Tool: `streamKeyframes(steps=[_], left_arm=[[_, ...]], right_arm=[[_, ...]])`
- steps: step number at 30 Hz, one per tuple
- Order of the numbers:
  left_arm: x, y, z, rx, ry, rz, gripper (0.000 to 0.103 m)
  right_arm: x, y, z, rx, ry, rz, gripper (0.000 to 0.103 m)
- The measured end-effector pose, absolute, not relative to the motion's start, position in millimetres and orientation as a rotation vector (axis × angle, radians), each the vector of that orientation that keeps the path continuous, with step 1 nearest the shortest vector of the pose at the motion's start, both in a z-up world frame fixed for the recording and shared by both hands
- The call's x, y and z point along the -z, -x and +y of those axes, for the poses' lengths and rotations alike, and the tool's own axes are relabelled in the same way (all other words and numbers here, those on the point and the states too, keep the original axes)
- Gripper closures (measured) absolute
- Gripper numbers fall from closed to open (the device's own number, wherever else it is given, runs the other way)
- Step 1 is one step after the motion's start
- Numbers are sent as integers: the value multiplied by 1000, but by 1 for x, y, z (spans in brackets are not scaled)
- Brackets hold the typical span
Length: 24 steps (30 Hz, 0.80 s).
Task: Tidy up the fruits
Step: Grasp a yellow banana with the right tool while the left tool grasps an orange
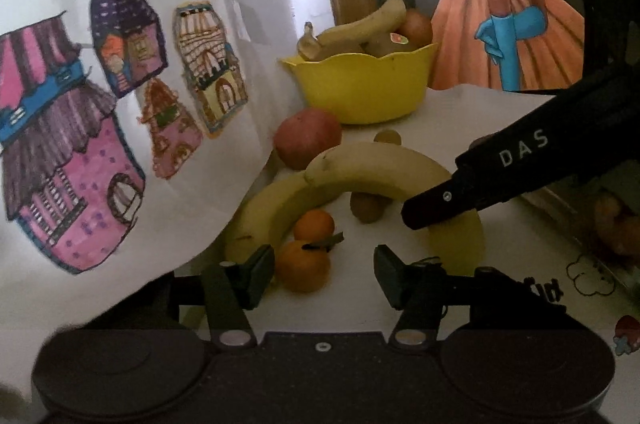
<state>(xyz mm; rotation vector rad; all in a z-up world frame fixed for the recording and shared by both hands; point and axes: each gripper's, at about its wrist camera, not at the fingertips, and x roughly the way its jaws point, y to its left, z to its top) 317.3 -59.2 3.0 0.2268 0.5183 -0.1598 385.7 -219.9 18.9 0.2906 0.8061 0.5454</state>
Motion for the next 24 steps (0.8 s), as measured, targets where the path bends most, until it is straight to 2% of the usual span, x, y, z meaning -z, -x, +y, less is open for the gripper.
streamKeyframes(steps=[13, 20, 24], left_arm=[[3, -329, -70, 148, -332, 539, 46], [2, -329, -69, 88, -354, 519, 73], [1, -321, -69, 105, -357, 503, 76]], right_arm=[[-16, -392, -217, -557, -303, 808, 64], [-14, -400, -213, -532, -319, 812, 66], [-14, -393, -215, -521, -315, 806, 66]])
